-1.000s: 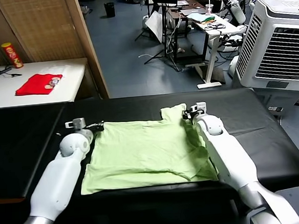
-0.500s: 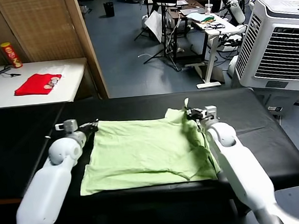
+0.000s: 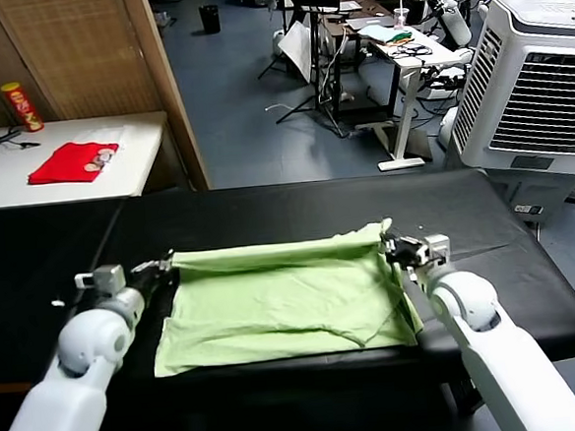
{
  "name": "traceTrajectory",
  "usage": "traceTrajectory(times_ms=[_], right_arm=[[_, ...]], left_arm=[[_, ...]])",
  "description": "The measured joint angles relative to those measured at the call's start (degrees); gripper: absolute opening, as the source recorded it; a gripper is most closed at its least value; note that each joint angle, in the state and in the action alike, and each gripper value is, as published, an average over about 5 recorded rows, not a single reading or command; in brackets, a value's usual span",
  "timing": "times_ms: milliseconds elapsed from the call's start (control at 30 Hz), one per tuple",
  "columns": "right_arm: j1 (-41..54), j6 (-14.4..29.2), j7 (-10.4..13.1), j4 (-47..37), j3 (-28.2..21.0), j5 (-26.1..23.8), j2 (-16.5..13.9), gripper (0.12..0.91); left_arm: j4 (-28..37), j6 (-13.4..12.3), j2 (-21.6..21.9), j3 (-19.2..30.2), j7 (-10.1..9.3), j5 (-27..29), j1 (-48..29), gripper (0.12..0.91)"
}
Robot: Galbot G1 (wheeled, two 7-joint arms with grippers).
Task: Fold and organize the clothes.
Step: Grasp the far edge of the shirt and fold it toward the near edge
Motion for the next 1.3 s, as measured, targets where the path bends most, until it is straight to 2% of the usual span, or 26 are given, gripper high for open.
traceTrajectory(times_ms=[267,700,833,933,1000,1200,1300], right_arm=[[-7.9,-2.6,0.6,7.9,2.3,0.2,-2.6,0.122],[-13.6,-4.0,1.3,13.1,4.1,0.3,-3.9,0.122],[-14.9,-4.7,2.2,14.1,4.7,1.7,-3.9,0.132],[-15.8,-5.6,2.9,15.2,5.3,3.1,-4.1,0.215],[-16.4,-5.9,3.0,16.2,5.9,3.9,-4.4,0.318],[-16.2,-5.8,2.9,18.0,7.9,6.0,-4.3,0.653],[-14.6,-3.4,2.9,16.8,7.8,4.7,-3.3,0.762]], left_arm=[[-7.3,-0.1,1.0,-3.9,-0.05,0.2,9.1,0.128],[-14.2,-0.2,-0.3,-7.9,0.18,2.7,19.7,0.128],[-15.0,0.1,-0.9,-8.3,0.37,4.0,21.9,0.128],[-15.5,0.7,-1.2,-8.4,0.39,4.2,23.0,0.146],[-16.0,1.0,-1.3,-8.6,0.38,4.2,23.5,0.210],[-17.2,1.6,-1.7,-9.2,0.29,4.1,23.7,0.539],[-16.8,1.3,-2.2,-9.0,-0.08,3.6,22.4,0.696]])
